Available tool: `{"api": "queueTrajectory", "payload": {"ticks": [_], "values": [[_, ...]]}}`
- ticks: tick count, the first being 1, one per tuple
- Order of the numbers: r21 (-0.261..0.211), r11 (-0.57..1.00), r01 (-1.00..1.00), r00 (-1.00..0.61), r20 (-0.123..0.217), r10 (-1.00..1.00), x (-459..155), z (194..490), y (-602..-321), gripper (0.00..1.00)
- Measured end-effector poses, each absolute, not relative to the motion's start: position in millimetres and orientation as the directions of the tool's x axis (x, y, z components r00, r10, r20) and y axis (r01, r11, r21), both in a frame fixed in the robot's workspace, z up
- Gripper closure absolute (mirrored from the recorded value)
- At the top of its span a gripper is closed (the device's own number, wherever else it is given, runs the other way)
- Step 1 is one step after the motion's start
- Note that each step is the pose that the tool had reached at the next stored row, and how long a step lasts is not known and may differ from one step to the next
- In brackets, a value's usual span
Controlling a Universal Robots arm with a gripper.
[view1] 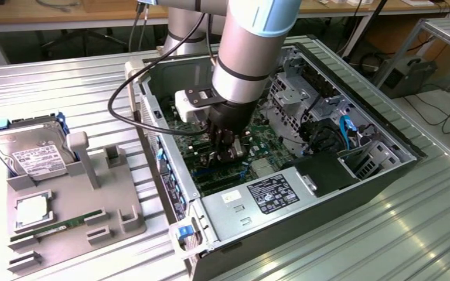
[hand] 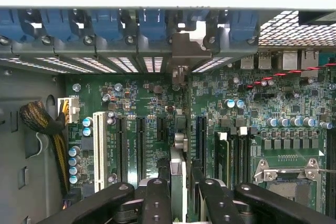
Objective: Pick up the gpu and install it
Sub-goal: 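Insert the gpu into the slot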
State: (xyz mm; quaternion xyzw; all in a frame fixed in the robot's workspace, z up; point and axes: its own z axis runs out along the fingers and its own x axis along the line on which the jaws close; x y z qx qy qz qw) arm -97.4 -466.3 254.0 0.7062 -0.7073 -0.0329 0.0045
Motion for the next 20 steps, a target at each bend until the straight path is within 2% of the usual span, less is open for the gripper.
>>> {"api": "queueTrajectory", "payload": {"ticks": [3, 4, 12, 16, 19, 20], "values": [[0.053, 0.001, -0.999, -0.003, -0.041, -0.999, -97.5, 253.6, -466.2, 0.73], [0.053, 0.001, -0.999, -0.003, -0.040, -0.999, -97.4, 254.0, -466.2, 0.66], [0.053, 0.001, -0.999, -0.003, -0.040, -0.999, -97.4, 279.9, -465.3, 0.66], [0.053, 0.001, -0.999, -0.003, -0.040, -0.999, -97.5, 282.6, -460.8, 0.68], [0.053, 0.001, -0.999, -0.003, -0.039, -0.999, -98.5, 282.4, -455.6, 0.87], [0.053, 0.001, -0.999, -0.003, -0.039, -0.999, -98.8, 282.1, -455.1, 0.89]]}}
